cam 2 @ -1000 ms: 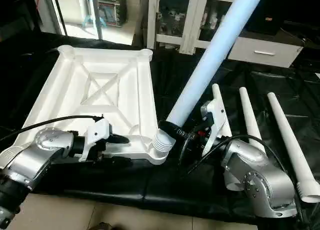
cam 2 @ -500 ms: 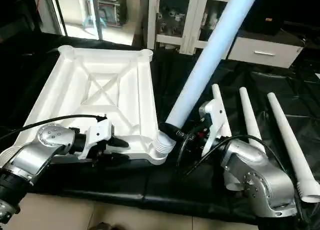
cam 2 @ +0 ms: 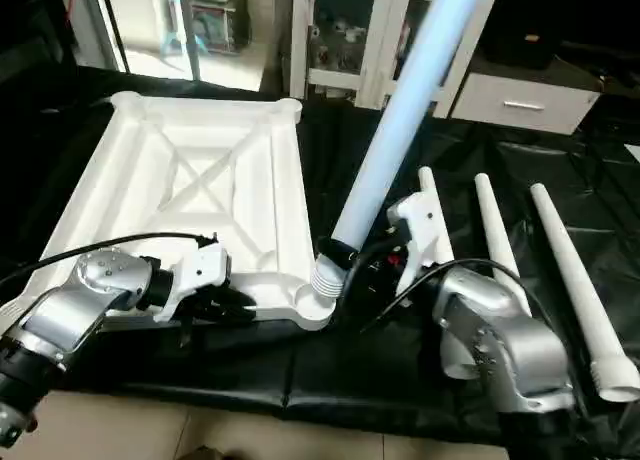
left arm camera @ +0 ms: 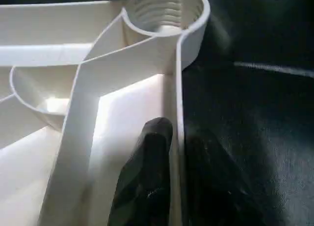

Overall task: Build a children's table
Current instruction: Insert table leg to table base

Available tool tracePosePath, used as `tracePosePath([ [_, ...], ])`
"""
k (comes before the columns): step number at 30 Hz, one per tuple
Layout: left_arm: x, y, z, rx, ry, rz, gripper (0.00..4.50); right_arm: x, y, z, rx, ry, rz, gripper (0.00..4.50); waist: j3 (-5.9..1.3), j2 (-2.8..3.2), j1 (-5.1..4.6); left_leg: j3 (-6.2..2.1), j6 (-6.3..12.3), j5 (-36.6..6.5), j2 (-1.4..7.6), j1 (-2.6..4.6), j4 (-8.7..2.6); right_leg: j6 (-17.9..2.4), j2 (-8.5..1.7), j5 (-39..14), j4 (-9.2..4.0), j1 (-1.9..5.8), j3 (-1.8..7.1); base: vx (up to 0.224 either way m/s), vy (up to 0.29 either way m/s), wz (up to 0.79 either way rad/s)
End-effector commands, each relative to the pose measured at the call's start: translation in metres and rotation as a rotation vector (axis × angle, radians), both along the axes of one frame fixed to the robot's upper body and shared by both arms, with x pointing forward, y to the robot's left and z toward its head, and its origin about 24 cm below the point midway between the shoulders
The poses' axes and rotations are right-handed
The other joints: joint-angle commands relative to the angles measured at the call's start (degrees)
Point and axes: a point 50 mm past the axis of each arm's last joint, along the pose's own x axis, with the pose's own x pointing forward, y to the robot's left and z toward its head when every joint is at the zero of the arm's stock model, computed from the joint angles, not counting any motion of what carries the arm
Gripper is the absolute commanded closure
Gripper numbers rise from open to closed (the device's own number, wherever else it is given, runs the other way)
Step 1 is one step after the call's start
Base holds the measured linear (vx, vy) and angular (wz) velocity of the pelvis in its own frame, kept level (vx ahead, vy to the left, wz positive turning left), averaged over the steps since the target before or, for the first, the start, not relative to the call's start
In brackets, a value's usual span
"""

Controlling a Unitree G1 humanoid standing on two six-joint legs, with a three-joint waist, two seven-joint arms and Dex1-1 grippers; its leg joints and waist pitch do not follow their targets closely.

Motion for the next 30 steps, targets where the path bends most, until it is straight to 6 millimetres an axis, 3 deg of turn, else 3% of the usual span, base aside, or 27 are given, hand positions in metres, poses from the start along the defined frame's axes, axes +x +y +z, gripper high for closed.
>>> tracePosePath([
  [1, -0.019, 0.001, -0.03, 0.082, 0.095, -0.029, 4.2, 0.001, 0.002, 0.003, 0.013, -0.006, 0.01, 2.64, -3.12, -0.11, 0.15, -3.66, -1.33, -8.24, 6.74, 1.94, -4.44, -11.94, -7.59, -2.88, -3.9, 1.22, 3.86, 0.0, 0.0, 0.0],
  [4, -0.019, -0.002, -0.03, 0.067, 0.076, -0.021, 4.43, 0.001, 0.002, 0.002, 0.031, 0.015, 0.026, 2.64, -3.09, -0.19, 0.18, -3.58, -1.14, -8.44, 6.73, 2.05, -4.45, -11.86, -7.56, -3.42, -3.88, 1.13, 3.87, 0.0, 0.0, 0.0],
  [8, -0.019, -0.005, -0.029, 0.046, 0.046, -0.009, 4.43, 0.001, 0.004, -0.001, 0.038, 0.031, 0.045, 2.64, -2.87, -0.33, 0.17, -3.61, -1.79, -10.66, 6.72, 2.05, -4.56, -11.08, -7.74, -7.86, -4.44, 1.05, 3.96, 0.0, 0.0, 0.0],
  [9, -0.019, -0.008, -0.028, 0.031, 0.031, -0.006, 4.43, 0.003, 0.005, -0.001, 0.043, 0.039, 0.054, 2.64, -2.79, -0.73, 0.1, -3.61, -1.99, -11.46, 6.74, 2.12, -4.61, -10.76, -7.76, -9.79, -4.59, 0.97, 3.96, 0.0, 0.0, 0.0],
  [11, -0.019, -0.008, -0.027, 0.022, 0.031, 0.0, 4.43, 0.003, 0.006, -0.001, 0.042, 0.041, 0.064, 2.64, -2.63, -0.49, 0.06, -3.67, -2.9, -12.97, 6.85, 2.38, -4.78, -10.04, -7.76, -12.85, -4.94, 0.69, 4.04, 0.0, 0.0, 0.0],
  [12, -0.02, -0.009, -0.026, 0.016, 0.031, 0.003, 4.43, 0.003, 0.007, -0.001, 0.04, 0.043, 0.073, 2.64, -2.64, -0.93, -0.04, -3.59, -3.03, -13.25, 6.83, 2.41, -4.79, -9.91, -7.69, -13.29, -4.95, 0.69, 4.03, 0.0, 0.0, 0.0],
  [21, -0.023, -0.011, -0.025, -0.004, 0.044, 0.006, 4.43, 0.003, 0.004, -0.01, -0.022, 0.046, 0.117, 2.64, -2.76, -1.26, 0.06, -3.41, -1.82, -10.36, 6.65, 2.19, -4.56, -9.84, -7.72, -10.83, -4.78, 0.77, 4.08, 0.0, 0.0, 0.0],
  [30, -0.023, -0.012, -0.026, 0.009, 0.042, 0.001, 4.43, 0.004, 0.009, -0.022, -0.024, 0.069, 0.144, 2.64, -2.6, -1.32, -0.06, -3.55, -2.55, -12.91, 6.77, 2.42, -4.79, -9.37, -7.72, -14.06, -5.15, 0.45, 4.12, 0.0, 0.0, 0.0],
])
